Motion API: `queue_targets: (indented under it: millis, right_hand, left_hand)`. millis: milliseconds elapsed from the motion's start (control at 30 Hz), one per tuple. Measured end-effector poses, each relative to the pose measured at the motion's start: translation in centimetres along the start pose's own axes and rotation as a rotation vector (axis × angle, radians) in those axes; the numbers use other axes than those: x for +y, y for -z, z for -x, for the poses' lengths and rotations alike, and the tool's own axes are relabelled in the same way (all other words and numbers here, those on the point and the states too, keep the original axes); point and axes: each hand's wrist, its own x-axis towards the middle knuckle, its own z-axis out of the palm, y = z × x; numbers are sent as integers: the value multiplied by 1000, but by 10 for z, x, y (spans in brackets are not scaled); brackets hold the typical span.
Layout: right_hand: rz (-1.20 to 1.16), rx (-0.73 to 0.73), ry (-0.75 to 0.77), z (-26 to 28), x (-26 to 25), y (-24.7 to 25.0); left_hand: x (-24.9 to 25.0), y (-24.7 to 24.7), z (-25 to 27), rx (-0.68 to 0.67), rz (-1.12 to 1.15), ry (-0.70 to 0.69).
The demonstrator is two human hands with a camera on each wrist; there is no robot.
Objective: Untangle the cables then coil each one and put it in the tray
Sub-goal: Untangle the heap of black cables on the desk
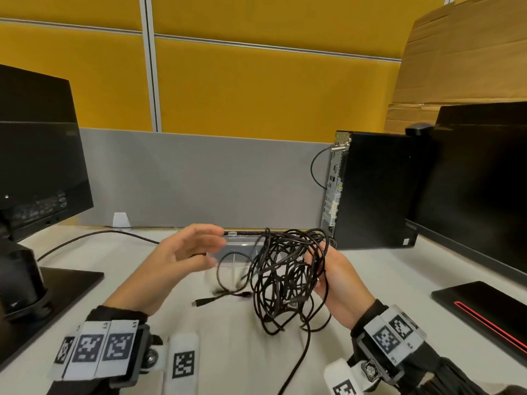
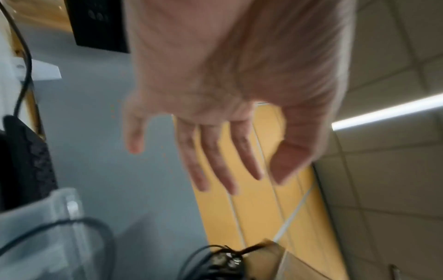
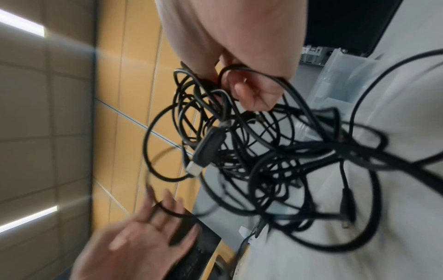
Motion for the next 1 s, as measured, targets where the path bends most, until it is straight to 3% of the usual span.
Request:
queue_targets:
  millis: [67,167,233,333,367,467,500,600,700,767,867,933,1000]
  right_hand:
    - [30,10,-5,-2,7,-1]
    - [119,-22,-18,0,13,-6]
    - [130,-45,-24,3,12,-8]
    - [32,-65,-34,9,7,-7]
    - [7,-69,-40,11,5,-7]
    - [1,-124,-28,16,1,-13]
    - [-5,-139,-28,16,0,-15]
    - [40,-115,-65,8,2,-9]
    - [246,74,-85,-4,1,3]
    - [355,193,46,-7,-7,2]
    - [517,221,470,-2,-27,-16]
    - [739,97,684,7,-38,-36]
    - [1055,-151,708,13,-43,-55]
  left_hand:
    - [5,-10,3,-155,12,1]
    - [8,-30,5,-312,-62,120]
    - [1,-35,2,-220,-111,135]
    - [-9,-30,-3,117,-421,-15]
    - [-9,-29,-3,110,-460,8]
    - [-15,-36,-2,-179,-460,230]
    - [-15,-38,-1,-218,-435,249]
    - [-14,-38,-3,-154,-276,259]
    - [-11,-37,-2,-86,-202,256]
    - [-10,-39,-2,-24,-271,190]
    - [-8,-39,-4,18,-117,160]
    - [-4,-39,-4,-14,46,185]
    - [-1,-41,-2,-59,93,174]
